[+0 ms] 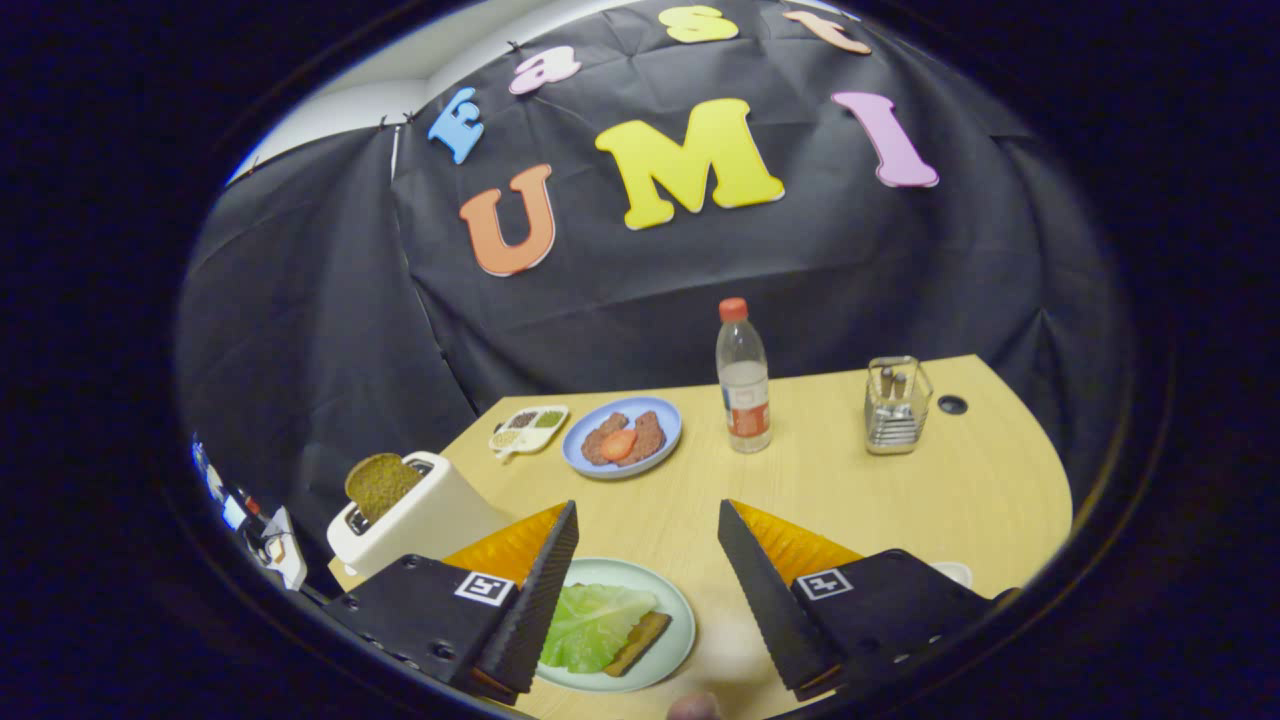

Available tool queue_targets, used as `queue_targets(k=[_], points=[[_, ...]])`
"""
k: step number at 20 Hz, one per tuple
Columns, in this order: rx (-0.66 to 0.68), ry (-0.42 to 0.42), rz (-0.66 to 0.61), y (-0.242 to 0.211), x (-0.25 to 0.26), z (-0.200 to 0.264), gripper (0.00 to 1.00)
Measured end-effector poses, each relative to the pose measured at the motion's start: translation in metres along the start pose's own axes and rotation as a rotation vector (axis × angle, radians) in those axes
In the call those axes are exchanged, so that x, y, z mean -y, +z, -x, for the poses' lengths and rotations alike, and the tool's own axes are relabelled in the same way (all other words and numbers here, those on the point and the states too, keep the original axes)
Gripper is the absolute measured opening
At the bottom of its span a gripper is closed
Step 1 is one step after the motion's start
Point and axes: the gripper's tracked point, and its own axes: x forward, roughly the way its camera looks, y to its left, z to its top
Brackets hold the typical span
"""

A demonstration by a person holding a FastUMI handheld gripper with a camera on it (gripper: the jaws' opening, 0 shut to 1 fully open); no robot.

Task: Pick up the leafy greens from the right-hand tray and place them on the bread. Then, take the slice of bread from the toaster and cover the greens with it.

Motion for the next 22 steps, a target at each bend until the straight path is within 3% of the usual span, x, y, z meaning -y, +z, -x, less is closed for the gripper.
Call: queue_targets(k=[6, 7, 11, 19, 22], points=[[0.133, 0.038, 0.101, 0.039, -0.062, 0.065, 0.88], [0.134, 0.048, 0.121, 0.038, -0.076, 0.069, 0.94], [0.137, 0.111, 0.129, 0.032, -0.133, 0.074, 0.96], [0.006, 0.158, 0.12, -0.008, -0.232, 0.018, 0.96], [0.005, 0.083, 0.134, -0.024, -0.27, -0.006, 0.96]])
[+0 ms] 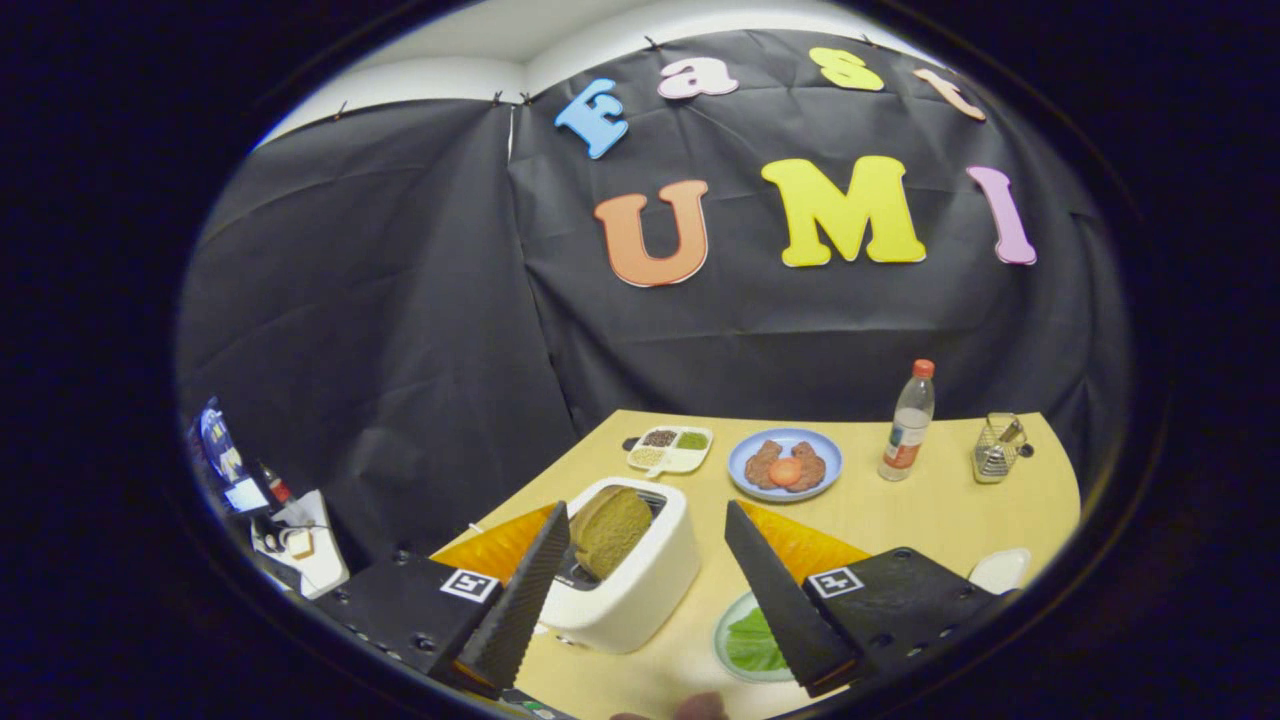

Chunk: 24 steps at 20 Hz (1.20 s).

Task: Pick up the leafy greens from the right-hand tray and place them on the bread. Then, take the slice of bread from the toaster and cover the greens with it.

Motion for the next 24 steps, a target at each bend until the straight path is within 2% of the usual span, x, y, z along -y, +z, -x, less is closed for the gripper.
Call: queue_targets(k=[5, 12, 14, 19, 20, 21, 22, 24], points=[[-0.016, -0.151, -0.021, -0.026, -0.036, -0.052, 0.96], [-0.045, -0.292, -0.044, -0.047, -0.029, -0.105, 0.93], [-0.048, -0.314, -0.043, -0.048, -0.027, -0.111, 0.86], [-0.066, -0.35, -0.055, -0.047, -0.015, -0.114, 0.29], [-0.077, -0.334, -0.066, -0.049, -0.017, -0.115, 0.18], [-0.087, -0.332, -0.072, -0.049, -0.018, -0.113, 0.18], [-0.087, -0.324, -0.08, -0.045, -0.017, -0.111, 0.1], [-0.068, -0.284, -0.086, -0.028, -0.022, -0.101, 0.1]])
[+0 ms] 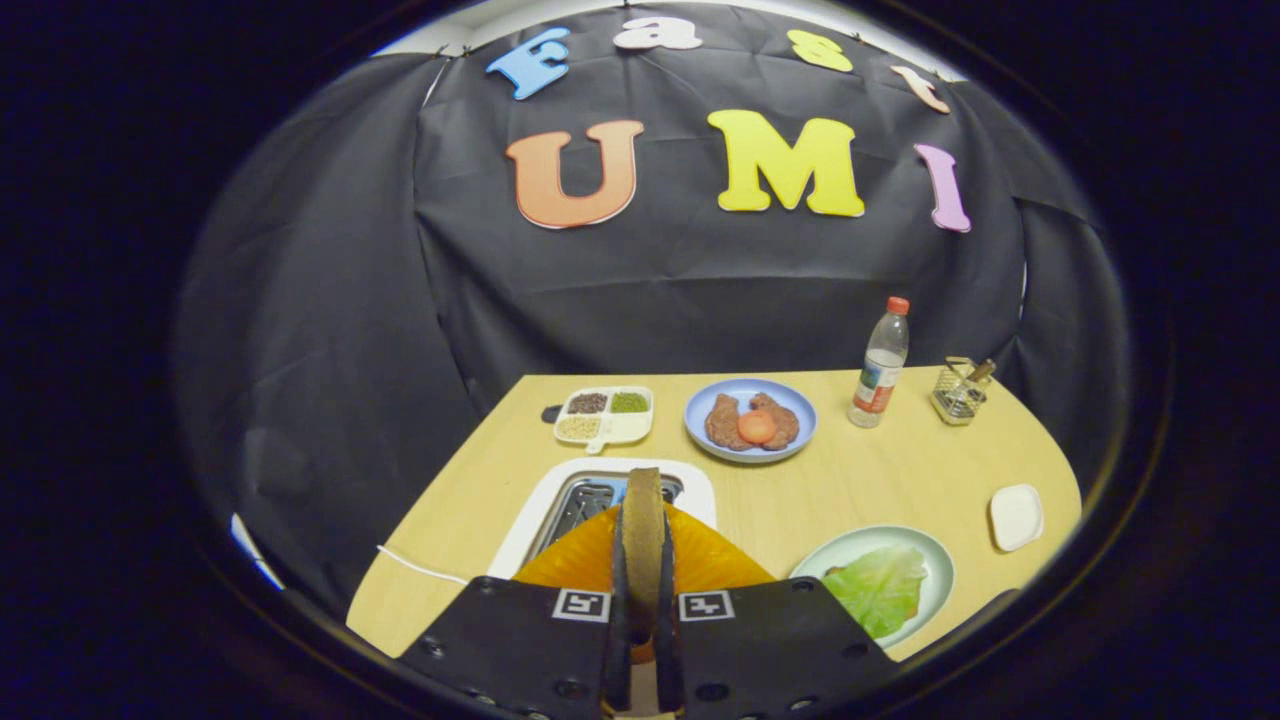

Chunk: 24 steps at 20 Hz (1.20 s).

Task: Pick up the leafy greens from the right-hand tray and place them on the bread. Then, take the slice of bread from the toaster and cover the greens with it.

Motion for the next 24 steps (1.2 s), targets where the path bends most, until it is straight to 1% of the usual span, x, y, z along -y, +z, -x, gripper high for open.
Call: queue_targets(k=[4, 6, 8, 12, 15, 18, 21, 24], points=[[0.076, 0.107, -0.019, 0.053, 0.002, 0.047, 0.1], [0.122, 0.147, -0.027, 0.081, 0.02, 0.073, 0.1], [0.153, 0.156, -0.026, 0.099, 0.048, 0.094, 0.1], [0.165, 0.141, -0.017, 0.107, 0.115, 0.115, 0.1], [0.138, 0.113, -0.017, 0.094, 0.162, 0.113, 0.1], [0.077, 0.121, -0.033, 0.068, 0.196, 0.105, 0.1], [-0.027, 0.166, -0.033, 0.026, 0.212, 0.085, 0.1], [-0.105, 0.22, -0.073, -0.012, 0.211, 0.064, 0.1]])
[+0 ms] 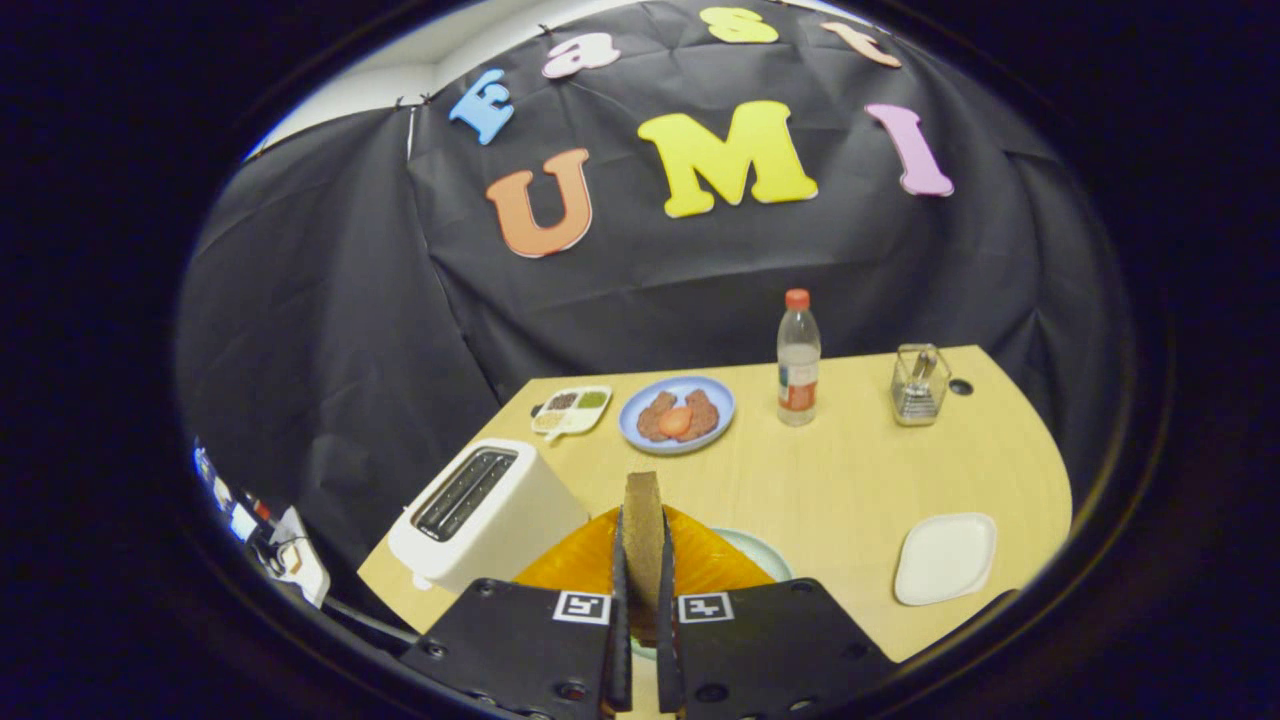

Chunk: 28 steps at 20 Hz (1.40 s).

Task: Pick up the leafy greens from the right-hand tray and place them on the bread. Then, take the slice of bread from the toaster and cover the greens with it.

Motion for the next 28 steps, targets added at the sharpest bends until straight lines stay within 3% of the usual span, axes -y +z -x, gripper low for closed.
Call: queue_targets(k=[4, 7, 14, 20, 22, 25, 27, 28], points=[[-0.06, 0.098, -0.098, -0.033, -0.006, -0.033, 0.1], [-0.062, 0.117, -0.187, -0.044, 0.003, -0.054, 0.1], [-0.034, 0.052, -0.421, -0.065, 0.049, -0.078, 0.1], [-0.081, -0.035, -0.399, -0.096, 0.08, -0.078, 0.14], [-0.1, -0.047, -0.347, -0.1, 0.081, -0.079, 0.22], [-0.133, -0.093, -0.254, -0.109, 0.092, -0.078, 0.47], [-0.149, -0.097, -0.208, -0.113, 0.093, -0.073, 0.79], [-0.147, -0.102, -0.185, -0.112, 0.093, -0.072, 0.84]])
